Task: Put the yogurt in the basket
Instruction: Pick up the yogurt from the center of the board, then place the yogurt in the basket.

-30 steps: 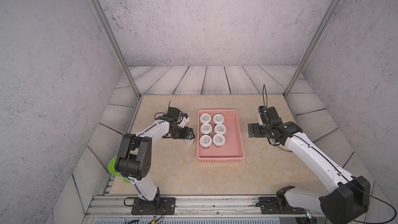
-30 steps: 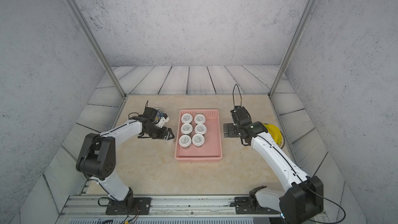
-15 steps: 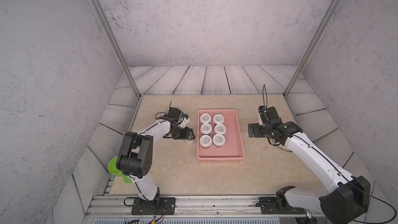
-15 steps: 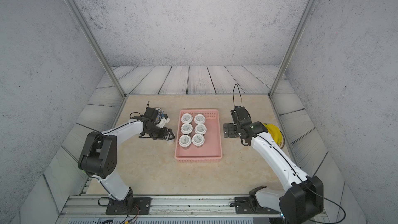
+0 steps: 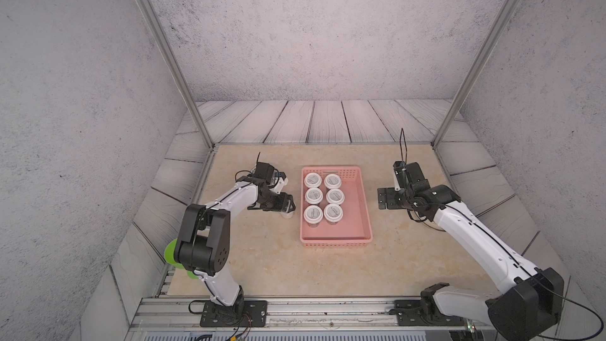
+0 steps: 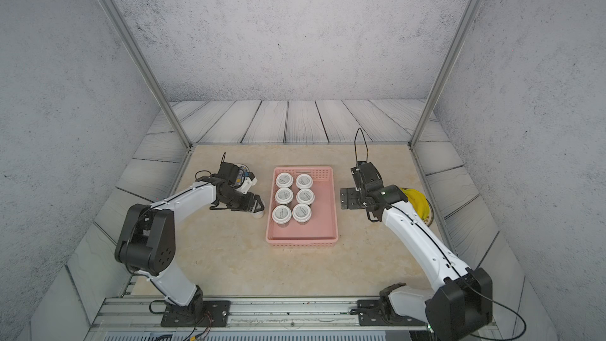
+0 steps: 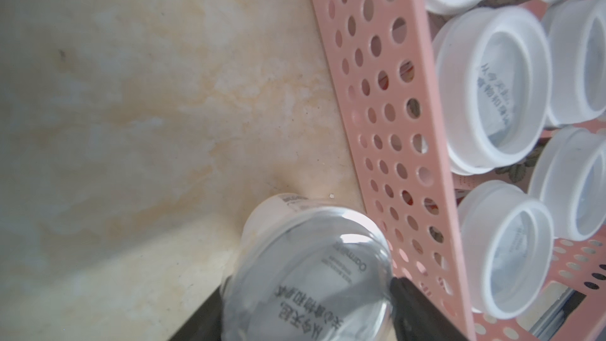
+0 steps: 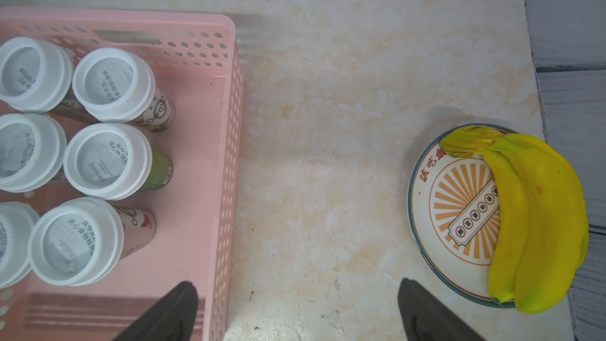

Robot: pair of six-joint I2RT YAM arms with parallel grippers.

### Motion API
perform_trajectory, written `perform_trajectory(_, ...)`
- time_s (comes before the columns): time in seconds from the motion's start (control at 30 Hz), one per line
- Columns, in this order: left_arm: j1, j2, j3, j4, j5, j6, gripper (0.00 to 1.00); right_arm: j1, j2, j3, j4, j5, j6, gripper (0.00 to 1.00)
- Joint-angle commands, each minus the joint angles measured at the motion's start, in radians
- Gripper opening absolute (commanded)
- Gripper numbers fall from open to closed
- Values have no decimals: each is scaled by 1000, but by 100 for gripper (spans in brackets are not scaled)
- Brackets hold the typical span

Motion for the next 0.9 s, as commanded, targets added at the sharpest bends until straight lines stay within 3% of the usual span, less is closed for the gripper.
perform_trajectory(0.0, -4, -55, 33, -28, -32, 31, 73, -3, 1, -1, 3, 21, -10, 100)
perform_trajectory(0.5, -3, -180, 166, -141, -39, 83, 71, -3, -10, -2, 4, 53, -7, 100)
perform_trajectory(0.87, -28, -169, 304, -217, 85, 95, 68, -4, -24, -17, 10, 86, -5, 100)
